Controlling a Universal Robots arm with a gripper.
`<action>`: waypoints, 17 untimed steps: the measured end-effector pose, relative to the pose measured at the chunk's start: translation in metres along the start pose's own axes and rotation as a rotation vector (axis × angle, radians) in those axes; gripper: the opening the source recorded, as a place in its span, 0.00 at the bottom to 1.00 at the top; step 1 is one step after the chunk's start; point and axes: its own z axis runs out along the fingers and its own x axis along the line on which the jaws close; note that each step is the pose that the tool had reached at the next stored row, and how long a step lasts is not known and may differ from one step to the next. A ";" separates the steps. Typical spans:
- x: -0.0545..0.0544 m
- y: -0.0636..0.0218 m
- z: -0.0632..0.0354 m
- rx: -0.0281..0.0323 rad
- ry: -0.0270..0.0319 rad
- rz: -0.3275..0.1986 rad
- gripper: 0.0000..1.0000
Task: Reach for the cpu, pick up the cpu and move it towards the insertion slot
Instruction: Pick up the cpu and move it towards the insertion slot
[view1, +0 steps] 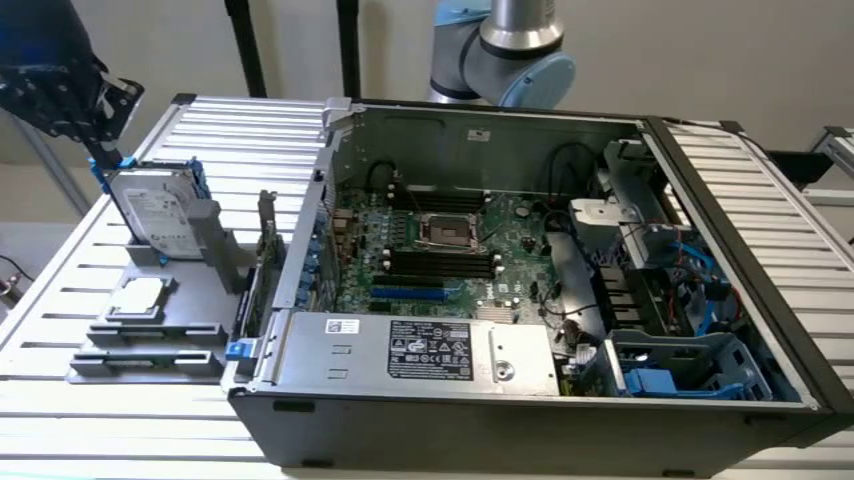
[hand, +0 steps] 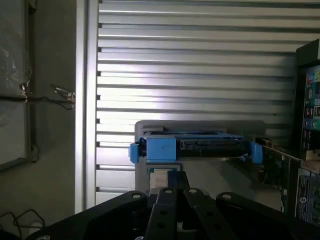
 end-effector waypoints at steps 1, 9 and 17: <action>0.000 -0.0048 -0.0001 0.0001 0.0001 0.000 0.11; 0.005 -0.0366 -0.0003 0.0000 0.0000 0.000 0.11; 0.009 -0.0409 -0.0002 0.0006 0.0000 0.000 0.11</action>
